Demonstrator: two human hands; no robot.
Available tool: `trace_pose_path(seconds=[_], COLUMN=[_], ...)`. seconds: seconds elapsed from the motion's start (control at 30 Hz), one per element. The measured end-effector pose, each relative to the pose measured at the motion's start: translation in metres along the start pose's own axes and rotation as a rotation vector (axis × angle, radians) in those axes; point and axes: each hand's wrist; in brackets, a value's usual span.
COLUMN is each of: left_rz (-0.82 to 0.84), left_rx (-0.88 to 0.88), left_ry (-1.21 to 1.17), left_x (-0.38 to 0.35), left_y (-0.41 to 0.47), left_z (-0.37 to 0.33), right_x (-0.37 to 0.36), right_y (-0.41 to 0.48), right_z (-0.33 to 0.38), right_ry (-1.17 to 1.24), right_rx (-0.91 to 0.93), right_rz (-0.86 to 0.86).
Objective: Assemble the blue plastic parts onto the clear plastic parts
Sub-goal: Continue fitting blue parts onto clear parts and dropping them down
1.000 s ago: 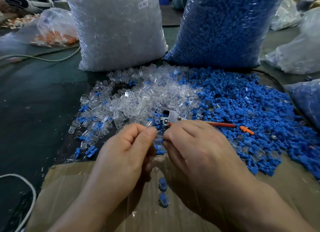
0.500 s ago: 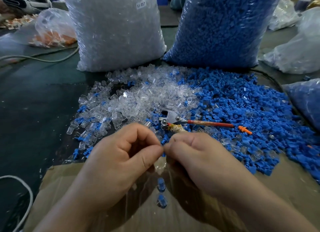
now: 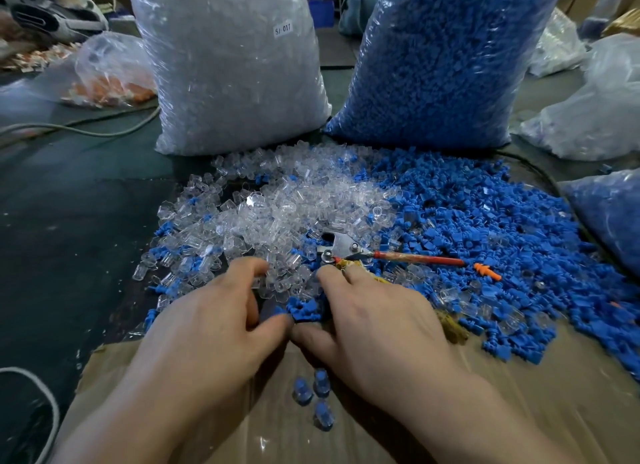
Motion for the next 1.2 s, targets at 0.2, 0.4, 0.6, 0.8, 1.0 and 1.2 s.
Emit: trace_pose_path(seconds=[0.2,0.4,0.6,0.8,1.0,1.2], left_rz=[-0.038,-0.061,-0.035,-0.090,-0.117,-0.141], left_rx=[-0.060,-0.013,-0.091,-0.072,-0.095,-0.119], left_ry=[0.103,0.012,-0.027,-0.128,-0.191,-0.209], left_x=[-0.013,-0.015,-0.020,-0.023,-0.026,-0.027], left_y=[-0.001,-0.001,-0.002,-0.001,-0.001,-0.002], left_z=[-0.008,-0.016,-0.021,-0.025,-0.024,-0.024], right_x=[-0.003,-0.004,-0.007,-0.004,-0.003,-0.003], right_y=[0.003,0.005,0.002,0.000,0.000,0.000], right_z=[-0.001,-0.006,-0.012,-0.015,-0.011,-0.010], right_ry=[-0.014,-0.003,0.039,0.136,0.140,0.163], right_rx=[0.084,0.085,0.089,0.068,0.060,0.045], right_rz=[-0.003,-0.024,-0.066,-0.071,-0.096,-0.095])
Point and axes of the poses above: each hand's wrist, its own y-axis towards the middle knuckle, its own x-axis out of the back of the hand, z = x × y, and after that the axes turned 13 degrees about x, right-handed
